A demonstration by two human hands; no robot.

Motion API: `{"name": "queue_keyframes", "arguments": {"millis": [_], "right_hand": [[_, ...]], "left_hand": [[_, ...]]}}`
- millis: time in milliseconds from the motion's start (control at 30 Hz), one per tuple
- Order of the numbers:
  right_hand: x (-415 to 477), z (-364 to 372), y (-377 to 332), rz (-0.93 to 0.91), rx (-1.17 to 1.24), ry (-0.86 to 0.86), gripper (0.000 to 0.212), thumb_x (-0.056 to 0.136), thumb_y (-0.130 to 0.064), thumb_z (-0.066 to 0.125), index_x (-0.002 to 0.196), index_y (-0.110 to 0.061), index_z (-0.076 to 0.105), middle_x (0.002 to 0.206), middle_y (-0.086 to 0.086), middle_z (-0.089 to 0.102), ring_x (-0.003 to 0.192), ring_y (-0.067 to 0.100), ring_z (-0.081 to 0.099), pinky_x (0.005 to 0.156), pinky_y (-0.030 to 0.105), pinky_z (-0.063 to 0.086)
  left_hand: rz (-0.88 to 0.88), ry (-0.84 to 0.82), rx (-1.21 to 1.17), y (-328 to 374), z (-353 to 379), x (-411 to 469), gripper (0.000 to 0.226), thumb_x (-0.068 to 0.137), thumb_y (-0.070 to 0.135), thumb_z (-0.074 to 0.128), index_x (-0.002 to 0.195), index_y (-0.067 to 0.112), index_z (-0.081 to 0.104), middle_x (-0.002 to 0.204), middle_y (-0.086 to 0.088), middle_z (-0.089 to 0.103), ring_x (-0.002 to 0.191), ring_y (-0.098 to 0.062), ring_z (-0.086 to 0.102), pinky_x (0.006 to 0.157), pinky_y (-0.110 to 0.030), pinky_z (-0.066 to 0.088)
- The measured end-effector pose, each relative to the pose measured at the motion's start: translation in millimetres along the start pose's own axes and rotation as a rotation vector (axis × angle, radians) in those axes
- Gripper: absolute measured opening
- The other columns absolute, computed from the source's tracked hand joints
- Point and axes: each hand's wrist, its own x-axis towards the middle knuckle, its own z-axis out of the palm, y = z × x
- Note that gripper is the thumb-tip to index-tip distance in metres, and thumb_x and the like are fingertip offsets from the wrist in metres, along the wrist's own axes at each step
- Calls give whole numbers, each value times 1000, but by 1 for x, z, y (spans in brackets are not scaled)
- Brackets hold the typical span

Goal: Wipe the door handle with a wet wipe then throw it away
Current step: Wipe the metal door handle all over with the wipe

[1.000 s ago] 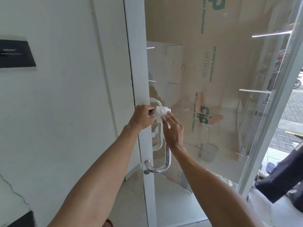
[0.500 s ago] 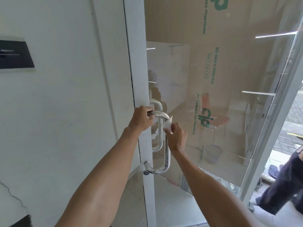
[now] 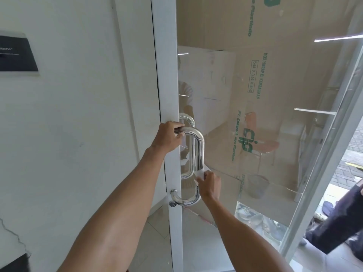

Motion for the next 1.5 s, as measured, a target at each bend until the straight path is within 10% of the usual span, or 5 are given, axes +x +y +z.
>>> {"name": "queue_keyframes", "arguments": {"millis": [400,800,1500], "right_hand": [[27,-14,-42,-234,146,241,23,84,-29,69,86,-8,62,75,6,68,65,25,60,63,39,51],[-8,52,55,-68,18,49,25,80,-28,73,85,-5,66,83,14,70,79,32,64,67,38,54],[-29,119,87,95,225,282,22,82,-29,69,75,-11,58,69,7,68,59,24,54,59,30,36]], "left_hand": [[92,108,-27,-10,10,-6,28,80,10,67,108,7,71,104,-6,74,97,-16,68,85,-2,34],[174,175,-18,-27,26,-12,28,84,13,64,112,9,69,106,-6,73,97,-16,66,84,-6,37],[281,280,-89,-42,47,-14,28,87,5,57,113,2,65,109,-8,69,97,-17,64,88,-7,41]]}}
